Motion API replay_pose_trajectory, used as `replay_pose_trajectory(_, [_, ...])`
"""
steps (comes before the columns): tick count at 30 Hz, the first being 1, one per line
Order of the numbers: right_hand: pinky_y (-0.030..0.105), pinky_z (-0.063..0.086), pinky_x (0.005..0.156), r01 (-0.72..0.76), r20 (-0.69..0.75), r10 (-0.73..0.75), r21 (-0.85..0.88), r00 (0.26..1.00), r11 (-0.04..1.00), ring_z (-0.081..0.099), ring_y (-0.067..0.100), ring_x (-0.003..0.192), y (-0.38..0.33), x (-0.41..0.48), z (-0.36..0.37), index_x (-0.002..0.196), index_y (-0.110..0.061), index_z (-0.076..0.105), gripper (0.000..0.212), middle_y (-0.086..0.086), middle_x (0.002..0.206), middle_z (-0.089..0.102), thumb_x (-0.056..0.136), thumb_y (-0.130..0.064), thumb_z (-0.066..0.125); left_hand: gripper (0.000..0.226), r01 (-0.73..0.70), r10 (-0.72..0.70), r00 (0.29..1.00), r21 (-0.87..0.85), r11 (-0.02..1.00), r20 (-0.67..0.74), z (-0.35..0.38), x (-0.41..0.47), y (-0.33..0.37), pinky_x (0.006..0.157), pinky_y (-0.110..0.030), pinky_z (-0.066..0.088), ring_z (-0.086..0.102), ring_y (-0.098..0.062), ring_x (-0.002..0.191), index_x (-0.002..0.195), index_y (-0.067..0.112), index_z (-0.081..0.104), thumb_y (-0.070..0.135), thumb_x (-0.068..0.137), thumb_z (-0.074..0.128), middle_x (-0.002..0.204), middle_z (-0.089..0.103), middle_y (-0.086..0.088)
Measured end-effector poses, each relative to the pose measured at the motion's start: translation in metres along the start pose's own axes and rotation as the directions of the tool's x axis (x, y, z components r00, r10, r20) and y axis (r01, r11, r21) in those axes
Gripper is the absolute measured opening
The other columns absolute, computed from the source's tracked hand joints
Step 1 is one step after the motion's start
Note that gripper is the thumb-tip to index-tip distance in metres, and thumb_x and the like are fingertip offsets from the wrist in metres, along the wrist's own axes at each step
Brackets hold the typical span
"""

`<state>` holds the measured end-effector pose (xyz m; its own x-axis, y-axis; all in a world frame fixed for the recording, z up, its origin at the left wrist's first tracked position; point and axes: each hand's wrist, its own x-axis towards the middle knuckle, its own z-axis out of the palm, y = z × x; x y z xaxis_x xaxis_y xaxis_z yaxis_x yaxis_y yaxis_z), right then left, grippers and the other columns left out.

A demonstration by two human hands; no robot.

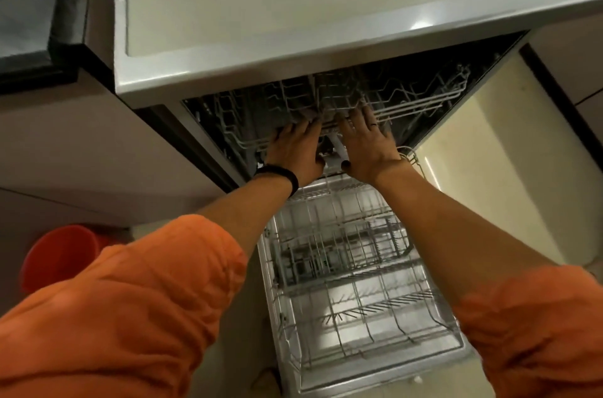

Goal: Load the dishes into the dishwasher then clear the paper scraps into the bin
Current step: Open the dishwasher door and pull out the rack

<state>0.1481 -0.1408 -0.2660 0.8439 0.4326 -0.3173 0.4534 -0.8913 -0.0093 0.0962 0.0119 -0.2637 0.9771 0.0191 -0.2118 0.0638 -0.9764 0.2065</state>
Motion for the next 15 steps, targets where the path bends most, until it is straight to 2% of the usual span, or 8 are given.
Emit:
replay_pose_trajectory(7, [0.054, 0.017, 0.121, -0.011, 0.11, 0.013, -0.017, 0.994, 1.0, -0.009, 0.029, 0.155, 0.008, -0.047, 0.004, 0.16, -0.025, -0.007, 0.1, 0.006, 0.169, -0.008, 0.093, -0.033, 0.068, 0.07, 0.043, -0.044, 0.997, 0.019, 0.999, 0.061, 0.005, -0.041, 0.032, 0.118, -0.049, 0.025, 0.035, -0.032, 0.142, 0.154, 0.021, 0.028, 0.04, 0.095, 0.06, 0.159, 0.033, -0.004])
replay_pose_trajectory(11, [0.055, 0.027, 0.118, 0.015, 0.102, -0.019, 0.039, 0.995, 0.999, -0.004, 0.031, 0.155, 0.011, -0.095, 0.018, 0.161, -0.024, 0.001, 0.096, 0.007, 0.167, 0.002, 0.092, -0.029, 0.068, 0.066, 0.055, -0.058, 0.99, 0.029, 0.998, 0.125, 0.014, -0.077, 0.05, 0.115, -0.051, 0.029, 0.04, -0.033, 0.139, 0.154, 0.021, 0.028, 0.039, 0.096, 0.055, 0.157, 0.036, -0.006])
replay_pose_trajectory(13, [0.058, 0.029, 0.116, 0.031, 0.102, -0.035, 0.047, 0.994, 0.998, 0.0, 0.033, 0.155, 0.011, -0.125, 0.028, 0.16, -0.023, 0.006, 0.095, 0.01, 0.165, 0.009, 0.09, -0.028, 0.071, 0.063, 0.04, -0.043, 0.989, 0.028, 0.999, 0.143, 0.017, -0.103, 0.059, 0.11, -0.051, 0.035, 0.046, -0.034, 0.133, 0.152, 0.02, 0.029, 0.038, 0.097, 0.053, 0.153, 0.04, -0.008])
replay_pose_trajectory(15, [0.057, 0.032, 0.115, 0.029, 0.114, -0.037, 0.067, 0.993, 0.997, 0.005, 0.034, 0.154, 0.01, -0.16, 0.035, 0.158, -0.022, 0.013, 0.094, 0.011, 0.163, 0.016, 0.087, -0.025, 0.074, 0.061, 0.02, -0.022, 0.98, 0.016, 1.0, 0.197, 0.017, -0.133, 0.073, 0.098, -0.048, 0.046, 0.053, -0.035, 0.123, 0.151, 0.019, 0.03, 0.036, 0.098, 0.053, 0.148, 0.045, -0.011])
